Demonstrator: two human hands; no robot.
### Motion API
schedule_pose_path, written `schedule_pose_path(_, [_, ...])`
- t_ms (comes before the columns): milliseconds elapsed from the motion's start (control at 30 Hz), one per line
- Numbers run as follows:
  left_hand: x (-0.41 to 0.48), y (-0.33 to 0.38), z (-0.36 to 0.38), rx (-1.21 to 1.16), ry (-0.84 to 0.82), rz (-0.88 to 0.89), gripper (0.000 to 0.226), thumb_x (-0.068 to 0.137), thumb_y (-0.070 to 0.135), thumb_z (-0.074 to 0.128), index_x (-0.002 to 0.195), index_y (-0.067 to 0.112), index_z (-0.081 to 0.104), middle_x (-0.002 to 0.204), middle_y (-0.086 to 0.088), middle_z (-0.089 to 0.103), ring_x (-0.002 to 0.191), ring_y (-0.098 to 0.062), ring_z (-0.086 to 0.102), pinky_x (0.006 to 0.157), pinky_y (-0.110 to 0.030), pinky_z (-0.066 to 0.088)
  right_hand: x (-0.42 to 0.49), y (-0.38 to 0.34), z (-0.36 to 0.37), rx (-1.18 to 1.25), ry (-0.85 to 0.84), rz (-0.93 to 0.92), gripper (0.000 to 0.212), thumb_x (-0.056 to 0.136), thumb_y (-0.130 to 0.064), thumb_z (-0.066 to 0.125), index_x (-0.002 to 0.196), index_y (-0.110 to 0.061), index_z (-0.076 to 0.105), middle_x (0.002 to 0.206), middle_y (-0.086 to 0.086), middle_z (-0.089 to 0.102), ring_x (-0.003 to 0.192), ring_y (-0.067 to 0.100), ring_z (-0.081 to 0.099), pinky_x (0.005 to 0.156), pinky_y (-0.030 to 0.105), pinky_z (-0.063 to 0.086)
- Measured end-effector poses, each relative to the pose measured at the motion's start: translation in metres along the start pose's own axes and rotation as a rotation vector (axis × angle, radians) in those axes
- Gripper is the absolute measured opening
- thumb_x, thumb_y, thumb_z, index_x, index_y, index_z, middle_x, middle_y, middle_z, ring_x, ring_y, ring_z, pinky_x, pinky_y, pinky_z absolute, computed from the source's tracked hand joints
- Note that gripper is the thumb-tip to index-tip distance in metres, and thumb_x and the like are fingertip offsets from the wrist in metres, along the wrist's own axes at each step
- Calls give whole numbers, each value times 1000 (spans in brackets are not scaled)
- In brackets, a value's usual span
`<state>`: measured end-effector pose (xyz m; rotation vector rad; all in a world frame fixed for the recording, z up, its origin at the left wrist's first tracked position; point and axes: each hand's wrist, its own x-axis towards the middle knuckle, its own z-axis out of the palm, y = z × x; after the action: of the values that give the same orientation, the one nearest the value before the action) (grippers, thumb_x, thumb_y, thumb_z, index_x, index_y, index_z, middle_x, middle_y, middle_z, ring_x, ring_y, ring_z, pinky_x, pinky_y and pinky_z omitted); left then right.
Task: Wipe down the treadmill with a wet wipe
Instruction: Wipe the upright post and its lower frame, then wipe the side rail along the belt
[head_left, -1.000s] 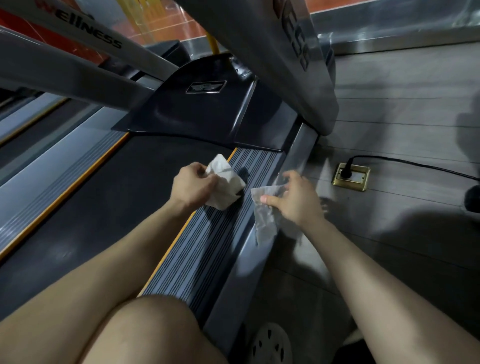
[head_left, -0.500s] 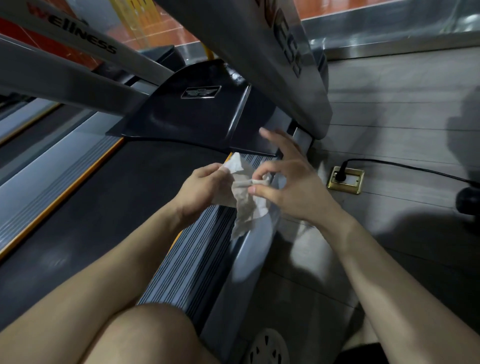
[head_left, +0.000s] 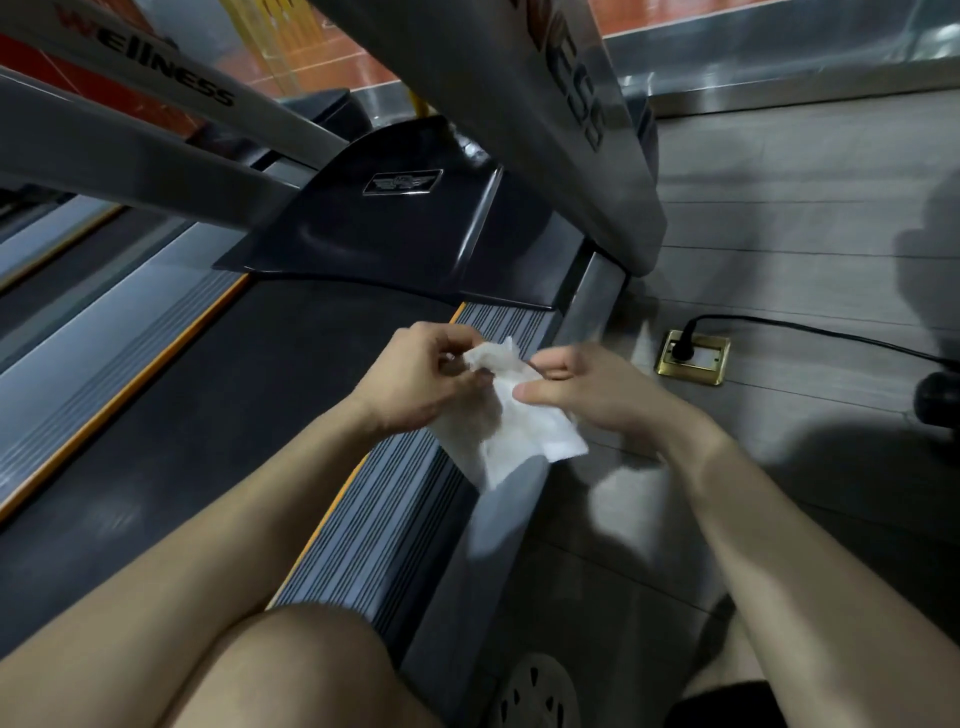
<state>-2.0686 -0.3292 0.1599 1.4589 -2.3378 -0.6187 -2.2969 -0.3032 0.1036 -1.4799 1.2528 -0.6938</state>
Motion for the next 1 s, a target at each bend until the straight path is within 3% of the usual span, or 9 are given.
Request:
schedule_pose_path(100, [4, 11, -10, 96, 121, 79, 19, 81, 35, 77, 99, 38, 81, 95, 15, 75, 89, -2, 71, 82, -37, 60, 8, 7, 7, -10, 165, -18, 19, 95, -26, 78, 93, -8, 70, 85, 15, 72, 74, 19, 73, 64, 22, 55])
schedule_pose_path(167, [5, 16, -14, 114, -45, 73, 36, 70, 48, 80, 105, 40, 82, 107, 17, 69, 98, -2, 68, 90, -29, 56, 9, 8, 8, 25, 300, -46, 3, 96, -13, 63, 97, -14, 65, 86, 17, 71, 77, 31, 74, 69, 42, 65])
schedule_pose_path(233, [1, 17, -9, 98, -250, 9, 44, 64, 62, 77, 104, 45, 81, 122, 20, 59, 117, -1, 59, 107, -24, 46, 8, 9, 5, 99, 336, -102, 30, 87, -4, 48, 98, -27, 64, 84, 13, 72, 71, 31, 70, 71, 54, 62])
schedule_pose_path(333, [0, 7, -5, -50, -79, -60, 27, 72, 54, 67, 95, 45, 78, 131, 19, 60, 130, 0, 55, 121, -38, 39, 4, 11, -1, 130, 279, -181, 47, 82, 13, 42, 94, -24, 68, 83, 15, 72, 70, 26, 65, 68, 43, 53])
schedule_pose_path(433, [1, -2, -8, -189, -63, -72, 56, 74, 34, 78, 128, 37, 63, 137, 13, 65, 134, 0, 56, 121, -37, 41, -3, 3, 0, 156, 220, -215, 48, 85, 20, 44, 92, -18, 73, 73, 6, 69, 67, 10, 61, 65, 25, 50])
schedule_pose_path(533, [-1, 0, -3, -207, -234, -143, 51, 75, 32, 92, 122, 33, 70, 112, 2, 76, 110, -11, 72, 104, -37, 56, -5, 3, -1, 179, 194, -224, 41, 91, 15, 53, 91, -18, 78, 76, 14, 72, 68, 15, 62, 68, 30, 50])
schedule_pose_path(767, [2, 7, 0, 61, 102, -285, 31, 79, 30, 91, 85, 16, 64, 77, 0, 71, 55, -10, 69, 45, -16, 47, -8, -5, 15, 398, 24, -17, 20, 101, -23, 70, 119, -17, 73, 116, 7, 76, 98, 13, 78, 85, 33, 66])
schedule_pose_path(933, [-6, 6, -3, -523, -224, -309, 30, 94, 2, 60, 123, -1, 68, 115, -28, 74, 100, -31, 74, 94, -50, 63, 0, -6, 39, 213, 224, -66, 37, 92, -37, 83, 124, -29, 66, 105, -8, 79, 90, 1, 76, 81, 18, 60])
schedule_pose_path(1000, [-11, -1, -10, -589, -241, -304, 46, 83, -3, 54, 127, -3, 68, 123, -27, 72, 106, -30, 72, 95, -47, 59, 6, 4, 40, 227, 361, -6, 31, 94, -25, 81, 122, -27, 68, 104, -6, 79, 80, -2, 74, 75, 17, 59])
